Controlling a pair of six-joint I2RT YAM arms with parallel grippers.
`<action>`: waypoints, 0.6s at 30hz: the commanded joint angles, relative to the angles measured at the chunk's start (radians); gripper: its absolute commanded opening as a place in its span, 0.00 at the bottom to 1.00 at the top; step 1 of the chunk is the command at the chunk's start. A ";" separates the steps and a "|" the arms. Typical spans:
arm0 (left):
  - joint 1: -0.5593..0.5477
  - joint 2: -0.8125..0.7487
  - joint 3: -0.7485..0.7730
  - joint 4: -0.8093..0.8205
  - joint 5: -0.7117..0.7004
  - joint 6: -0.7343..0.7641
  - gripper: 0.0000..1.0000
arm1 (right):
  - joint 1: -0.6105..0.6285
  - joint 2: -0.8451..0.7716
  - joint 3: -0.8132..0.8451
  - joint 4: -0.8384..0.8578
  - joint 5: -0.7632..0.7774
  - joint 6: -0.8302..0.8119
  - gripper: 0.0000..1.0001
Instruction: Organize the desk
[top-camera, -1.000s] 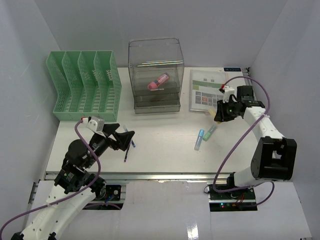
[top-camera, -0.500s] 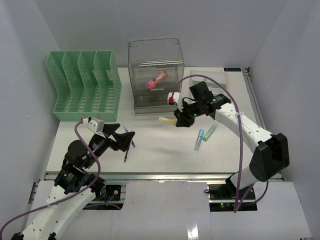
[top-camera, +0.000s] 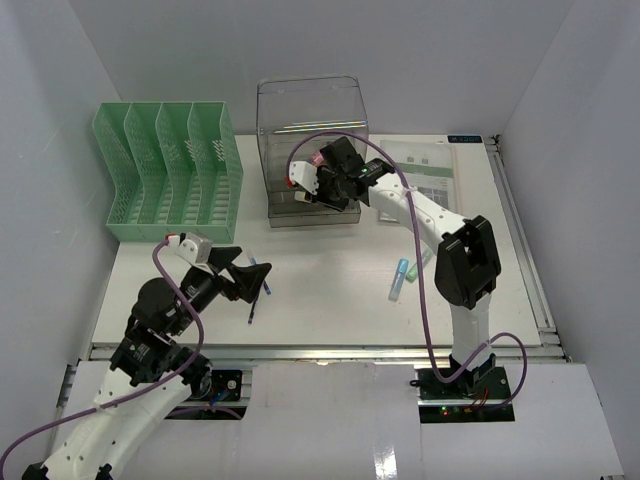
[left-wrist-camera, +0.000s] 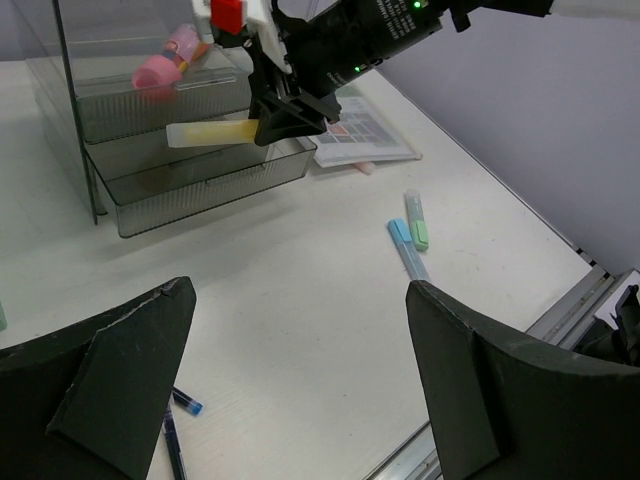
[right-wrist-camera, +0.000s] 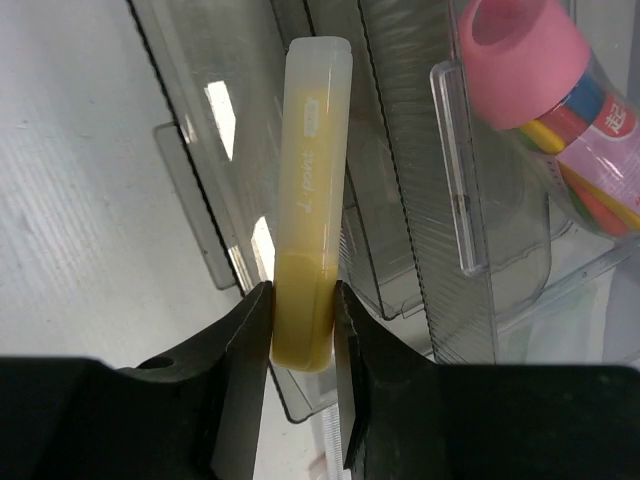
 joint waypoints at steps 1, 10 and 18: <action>-0.005 0.035 -0.006 0.017 0.042 0.013 0.98 | 0.001 0.025 0.070 0.070 0.117 0.010 0.23; -0.004 0.155 -0.015 0.061 0.177 -0.015 0.98 | -0.035 -0.107 -0.060 0.074 -0.050 0.100 0.82; -0.026 0.386 -0.046 0.182 0.308 -0.182 0.89 | -0.349 -0.468 -0.429 0.032 -0.695 0.151 0.84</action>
